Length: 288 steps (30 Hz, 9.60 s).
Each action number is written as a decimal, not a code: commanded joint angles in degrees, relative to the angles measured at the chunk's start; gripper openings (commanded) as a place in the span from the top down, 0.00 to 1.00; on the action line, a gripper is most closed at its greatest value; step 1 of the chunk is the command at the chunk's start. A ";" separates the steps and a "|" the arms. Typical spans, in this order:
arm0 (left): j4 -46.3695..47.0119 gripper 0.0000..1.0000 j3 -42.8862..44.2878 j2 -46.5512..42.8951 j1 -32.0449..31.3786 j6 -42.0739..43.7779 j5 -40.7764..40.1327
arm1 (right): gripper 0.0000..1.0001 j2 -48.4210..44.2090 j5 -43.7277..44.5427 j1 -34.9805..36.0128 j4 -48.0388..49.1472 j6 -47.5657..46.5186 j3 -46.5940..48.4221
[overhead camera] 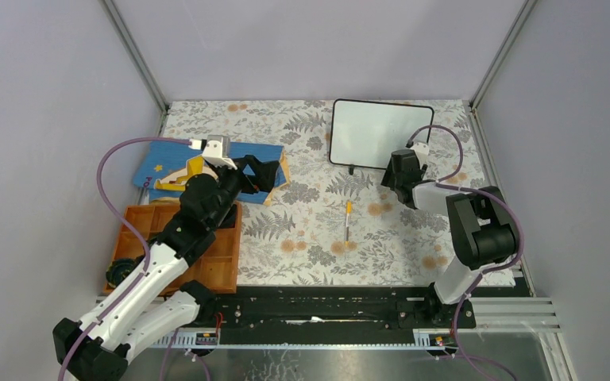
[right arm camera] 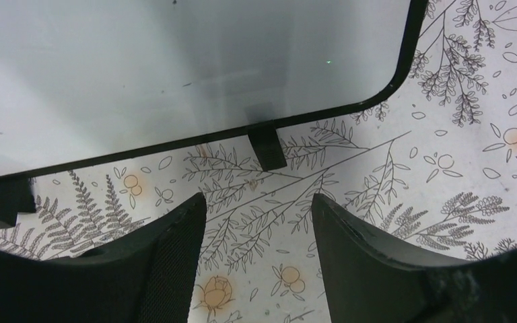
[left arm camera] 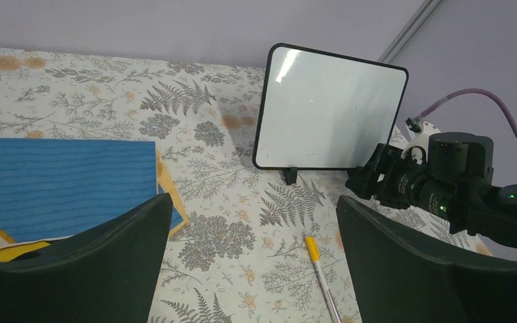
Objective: Write a sentence on the whiteboard
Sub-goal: Move the whiteboard to the center of the board, then open the whiteboard marker at the center of the board.
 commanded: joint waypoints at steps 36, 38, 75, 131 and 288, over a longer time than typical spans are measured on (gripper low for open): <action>1.96 0.01 -0.38 1.30 -0.62 -0.50 -0.24 | 0.62 7.87 -3.51 -2.63 -2.79 -0.12 10.62; 1.96 0.01 -0.43 1.34 -0.62 -0.58 0.00 | 0.65 7.67 -3.73 -2.62 -2.70 -0.15 10.39; 2.09 0.01 -0.34 0.26 -2.83 -1.27 1.55 | 0.85 -2.92 0.09 9.68 -8.61 -4.45 -0.77; 1.65 0.01 -0.08 3.56 -4.38 -1.17 1.64 | 0.31 -17.45 -9.11 18.14 -15.13 -3.58 -9.48; -2.54 0.01 1.77 0.73 -4.50 -1.71 -9.54 | 1.00 -26.21 -10.34 34.48 -35.89 4.02 -3.81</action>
